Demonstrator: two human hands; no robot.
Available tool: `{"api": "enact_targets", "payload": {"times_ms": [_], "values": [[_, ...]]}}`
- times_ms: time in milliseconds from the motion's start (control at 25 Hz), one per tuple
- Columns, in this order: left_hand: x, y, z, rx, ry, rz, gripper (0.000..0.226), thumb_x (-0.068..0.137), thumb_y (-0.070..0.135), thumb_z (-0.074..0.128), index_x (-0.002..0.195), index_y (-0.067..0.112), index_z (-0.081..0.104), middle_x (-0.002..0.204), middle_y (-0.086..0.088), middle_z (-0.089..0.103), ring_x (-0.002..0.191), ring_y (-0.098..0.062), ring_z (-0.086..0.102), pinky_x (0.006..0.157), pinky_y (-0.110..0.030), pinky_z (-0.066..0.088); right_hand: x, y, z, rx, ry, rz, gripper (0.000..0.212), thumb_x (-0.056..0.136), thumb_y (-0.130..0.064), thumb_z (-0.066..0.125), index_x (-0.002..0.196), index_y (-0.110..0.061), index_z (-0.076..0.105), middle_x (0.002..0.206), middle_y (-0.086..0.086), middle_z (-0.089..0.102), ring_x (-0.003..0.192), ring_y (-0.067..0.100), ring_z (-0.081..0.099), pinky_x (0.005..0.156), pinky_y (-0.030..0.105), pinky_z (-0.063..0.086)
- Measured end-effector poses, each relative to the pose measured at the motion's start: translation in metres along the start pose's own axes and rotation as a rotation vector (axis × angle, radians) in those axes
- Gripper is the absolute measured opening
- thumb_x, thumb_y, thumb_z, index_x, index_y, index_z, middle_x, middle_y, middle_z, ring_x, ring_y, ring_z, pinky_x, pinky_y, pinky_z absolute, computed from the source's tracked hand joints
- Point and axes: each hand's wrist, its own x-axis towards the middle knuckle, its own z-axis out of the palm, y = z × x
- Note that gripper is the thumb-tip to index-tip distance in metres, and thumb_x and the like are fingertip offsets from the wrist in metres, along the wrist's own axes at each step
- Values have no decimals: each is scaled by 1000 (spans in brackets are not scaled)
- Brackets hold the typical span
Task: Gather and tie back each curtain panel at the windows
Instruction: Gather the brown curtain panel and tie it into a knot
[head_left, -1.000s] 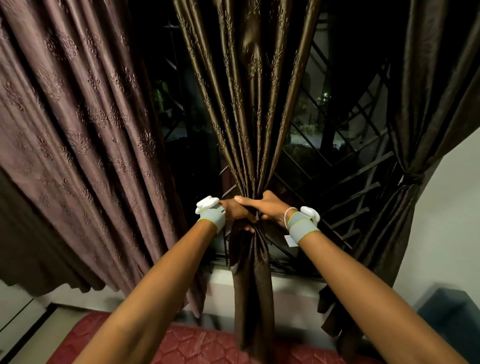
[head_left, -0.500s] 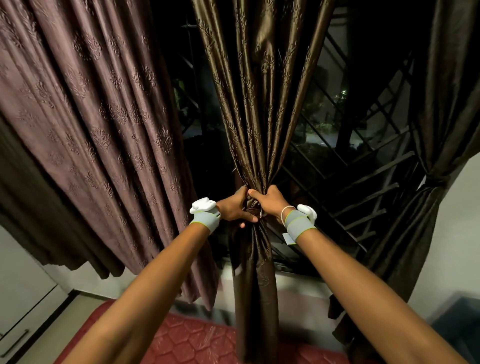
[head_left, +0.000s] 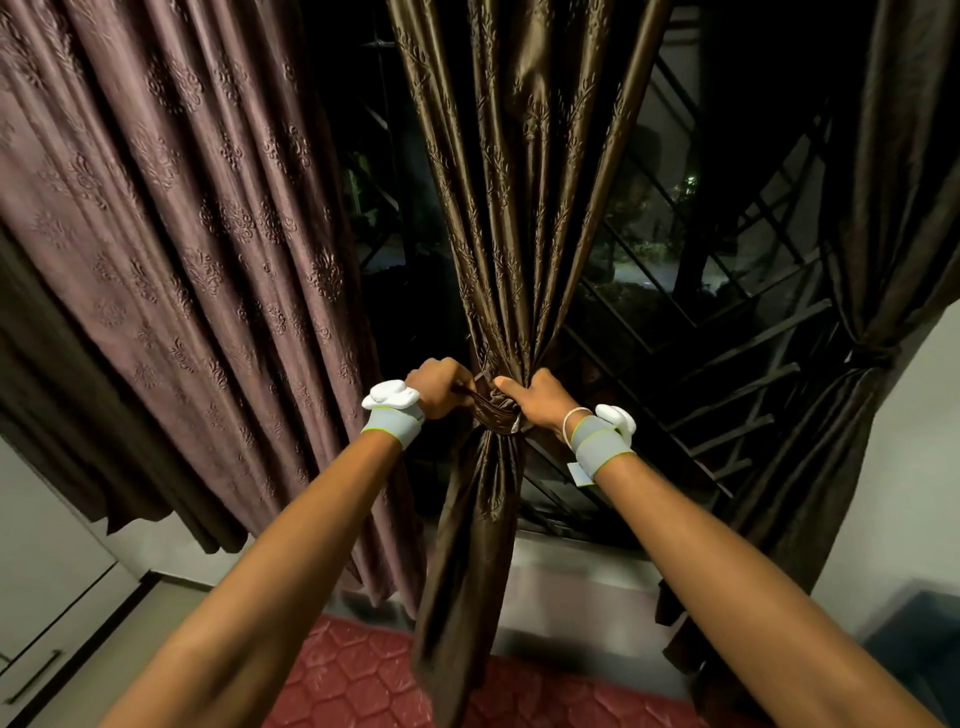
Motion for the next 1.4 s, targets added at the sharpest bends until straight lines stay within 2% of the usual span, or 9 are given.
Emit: {"api": "enact_targets", "payload": {"times_ms": [120, 320, 520, 640, 800, 920, 1080, 1200, 1400], "values": [[4, 14, 12, 73, 103, -42, 25, 76, 35, 76, 99, 24, 73, 110, -8, 60, 112, -30, 49, 89, -41, 47, -1, 3, 2, 25, -25, -4, 60, 86, -46, 65, 115, 6, 55, 118, 19, 61, 112, 32, 57, 99, 42, 46], [9, 27, 29, -189, 77, -124, 44, 78, 30, 73, 112, 6, 59, 116, -20, 65, 111, -36, 60, 89, -41, 50, 5, 17, 6, 101, -44, -30, 58, 75, -54, 66, 109, -7, 68, 103, 13, 72, 98, 30, 69, 77, 43, 60], [10, 29, 31, -449, -61, -142, 19, 81, 23, 63, 80, 4, 66, 73, -11, 69, 70, -25, 67, 73, -43, 59, 42, 47, 14, 95, -47, -25, 93, 53, -79, 60, 111, -6, 63, 107, 13, 69, 99, 27, 67, 88, 48, 56], [1, 41, 21, -608, -243, -144, 7, 87, 5, 57, 87, 6, 63, 79, -15, 61, 76, -23, 58, 70, -30, 49, 24, 25, 4, 66, -33, 14, 101, 54, -79, 55, 116, 0, 60, 115, 16, 65, 106, 30, 64, 95, 46, 52], [0, 58, 22, -574, -241, -127, 2, 87, 9, 62, 89, 11, 62, 76, -7, 60, 69, -16, 56, 60, -20, 44, 1, 1, -4, 33, -127, 72, 65, 84, -61, 56, 107, -1, 66, 101, 20, 70, 89, 32, 68, 80, 42, 55], [4, 70, 31, -517, -167, -106, 13, 85, 4, 68, 96, -3, 68, 72, -5, 61, 53, 0, 59, 46, -12, 43, -3, -1, -7, 55, -143, 85, 54, 90, -51, 56, 106, -1, 68, 95, 21, 70, 83, 32, 67, 69, 36, 53], [12, 74, 45, -447, -33, -122, 39, 81, 32, 64, 109, 5, 66, 102, -8, 67, 99, -19, 65, 78, -26, 46, -12, 1, -28, 89, -258, 103, 39, 79, -37, 65, 104, -7, 64, 95, 9, 67, 89, 20, 64, 77, 35, 54], [14, 76, 47, -499, -53, -135, 53, 75, 35, 68, 121, 9, 63, 118, -12, 66, 113, -26, 61, 94, -33, 48, -15, 5, -46, -84, -311, 103, 27, 82, -16, 59, 105, -11, 46, 84, 4, 58, 82, 15, 56, 71, 32, 50], [57, 50, 83, -546, -32, -176, 78, 54, 56, 63, 122, 19, 63, 122, -10, 66, 116, -27, 60, 101, -40, 48, -5, 33, -43, -525, -139, -16, 48, 75, -27, 76, 113, -11, 52, 111, 11, 64, 106, 29, 62, 84, 31, 48]]}}
